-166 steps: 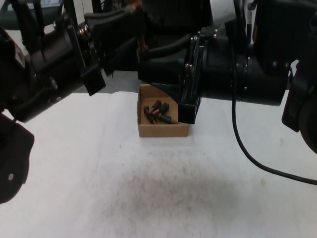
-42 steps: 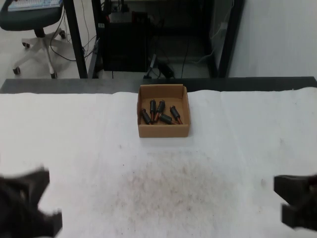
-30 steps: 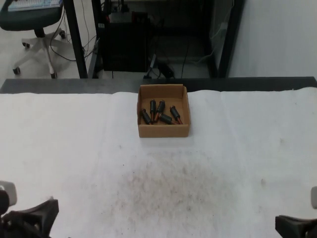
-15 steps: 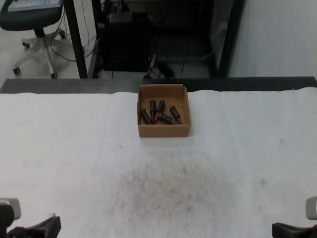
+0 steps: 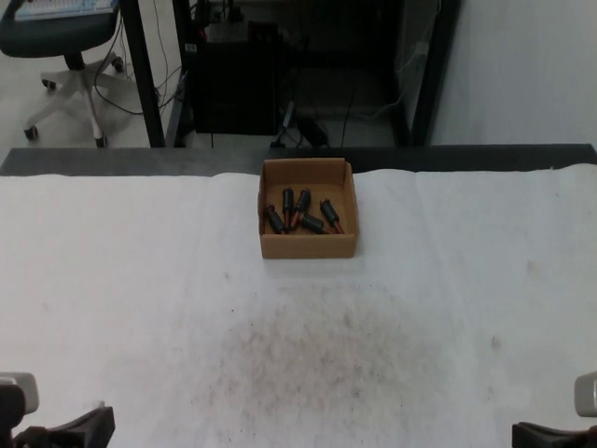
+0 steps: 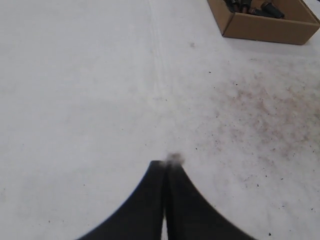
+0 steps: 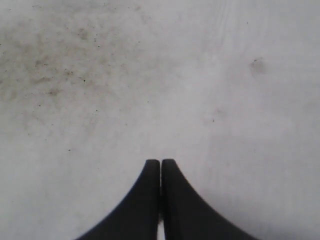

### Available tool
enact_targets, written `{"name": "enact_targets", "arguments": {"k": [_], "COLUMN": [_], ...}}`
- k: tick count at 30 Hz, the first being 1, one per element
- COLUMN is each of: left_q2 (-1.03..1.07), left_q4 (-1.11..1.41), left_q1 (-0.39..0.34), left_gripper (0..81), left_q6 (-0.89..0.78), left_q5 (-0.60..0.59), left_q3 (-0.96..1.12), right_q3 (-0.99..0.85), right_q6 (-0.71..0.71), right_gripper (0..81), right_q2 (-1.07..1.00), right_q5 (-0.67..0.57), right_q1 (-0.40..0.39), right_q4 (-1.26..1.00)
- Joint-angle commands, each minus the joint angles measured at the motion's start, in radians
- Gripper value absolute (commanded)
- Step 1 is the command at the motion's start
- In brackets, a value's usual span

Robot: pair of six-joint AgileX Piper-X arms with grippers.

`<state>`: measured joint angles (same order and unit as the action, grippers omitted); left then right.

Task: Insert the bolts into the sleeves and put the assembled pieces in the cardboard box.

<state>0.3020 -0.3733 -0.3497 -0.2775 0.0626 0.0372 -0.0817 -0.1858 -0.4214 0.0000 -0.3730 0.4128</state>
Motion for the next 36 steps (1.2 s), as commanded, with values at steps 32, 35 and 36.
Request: {"name": "enact_targets", "arguments": {"k": [32,35,36], "left_q2": [-0.226,-0.280,-0.298], "left_q4": [-0.072,-0.130,-0.154], "left_q1": [0.003,0.003,0.003], "left_gripper": [0.3,0.3,0.3], "left_q6": [-0.004,-0.004,-0.004], "left_q5": [0.004,0.004,0.004], "left_q3": [-0.037,-0.037,-0.037], "right_q3": [0.082,0.082,0.082], "right_q6": [-0.005,-0.005,-0.005], "right_gripper": [0.8,0.8,0.8], "right_q2": [0.030,0.030,0.030], "right_q5": [0.010,0.010,0.010], "right_q1": [0.006,0.013,0.015], "right_q4": [-0.310,-0.262,-0.242]}}
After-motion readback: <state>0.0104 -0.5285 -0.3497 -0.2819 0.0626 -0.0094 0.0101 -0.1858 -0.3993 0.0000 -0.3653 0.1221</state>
